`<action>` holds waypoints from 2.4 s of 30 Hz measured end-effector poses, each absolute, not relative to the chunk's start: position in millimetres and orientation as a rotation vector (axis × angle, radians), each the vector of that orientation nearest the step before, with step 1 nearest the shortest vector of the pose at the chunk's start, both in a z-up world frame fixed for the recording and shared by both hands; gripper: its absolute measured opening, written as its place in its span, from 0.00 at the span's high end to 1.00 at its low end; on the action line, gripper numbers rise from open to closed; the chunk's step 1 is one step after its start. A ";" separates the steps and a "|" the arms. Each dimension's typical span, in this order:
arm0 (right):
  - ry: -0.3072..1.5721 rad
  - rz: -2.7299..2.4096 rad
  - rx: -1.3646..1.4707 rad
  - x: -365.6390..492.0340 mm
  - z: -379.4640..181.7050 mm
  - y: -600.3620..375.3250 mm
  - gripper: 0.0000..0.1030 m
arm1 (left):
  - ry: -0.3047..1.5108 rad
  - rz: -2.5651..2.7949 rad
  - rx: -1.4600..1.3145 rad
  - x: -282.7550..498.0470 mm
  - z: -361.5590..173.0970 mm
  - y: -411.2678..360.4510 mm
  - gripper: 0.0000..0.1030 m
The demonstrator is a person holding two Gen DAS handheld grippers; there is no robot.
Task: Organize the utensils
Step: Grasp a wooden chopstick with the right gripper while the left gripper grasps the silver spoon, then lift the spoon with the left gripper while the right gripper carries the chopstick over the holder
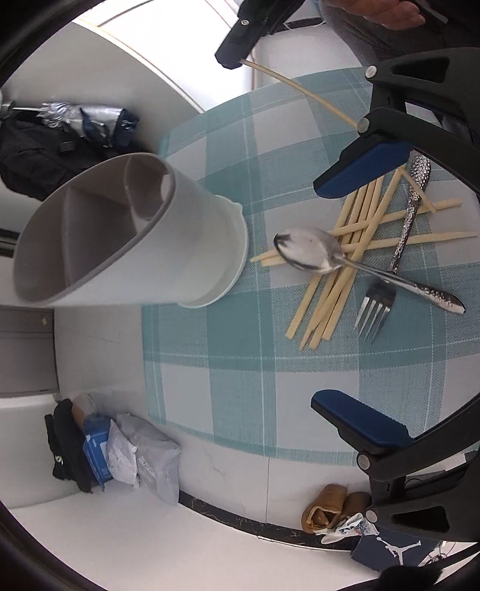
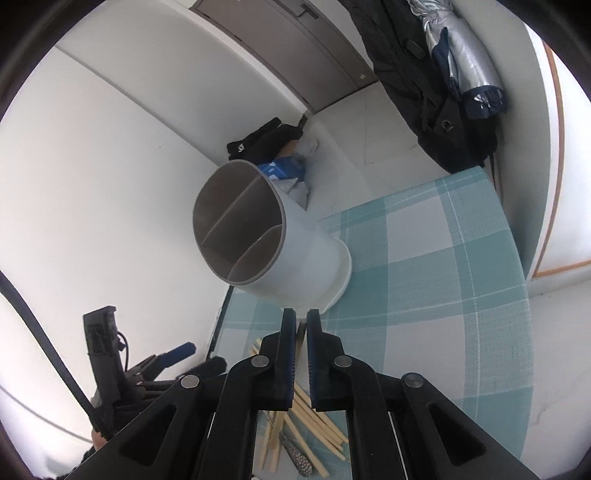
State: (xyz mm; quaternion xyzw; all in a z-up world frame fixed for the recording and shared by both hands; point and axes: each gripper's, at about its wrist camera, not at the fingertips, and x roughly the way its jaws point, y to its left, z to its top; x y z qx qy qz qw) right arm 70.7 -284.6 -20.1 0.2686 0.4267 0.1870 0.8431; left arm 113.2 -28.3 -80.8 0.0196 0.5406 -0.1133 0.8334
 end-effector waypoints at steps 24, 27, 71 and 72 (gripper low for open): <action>0.871 0.387 0.676 83.6 -45.4 -304.7 0.96 | 1.328 -0.326 0.248 134.8 -115.1 -46.5 0.61; 0.873 0.389 0.684 84.6 -47.2 -304.7 0.96 | 1.330 -0.333 0.208 138.2 -114.7 -44.0 0.70; 0.706 0.451 0.289 39.1 37.3 -226.9 0.96 | 0.639 -0.188 -0.411 73.1 16.8 21.3 0.70; 0.702 0.450 0.291 37.3 40.0 -227.3 0.96 | 0.633 -0.191 -0.417 73.6 20.4 21.5 0.70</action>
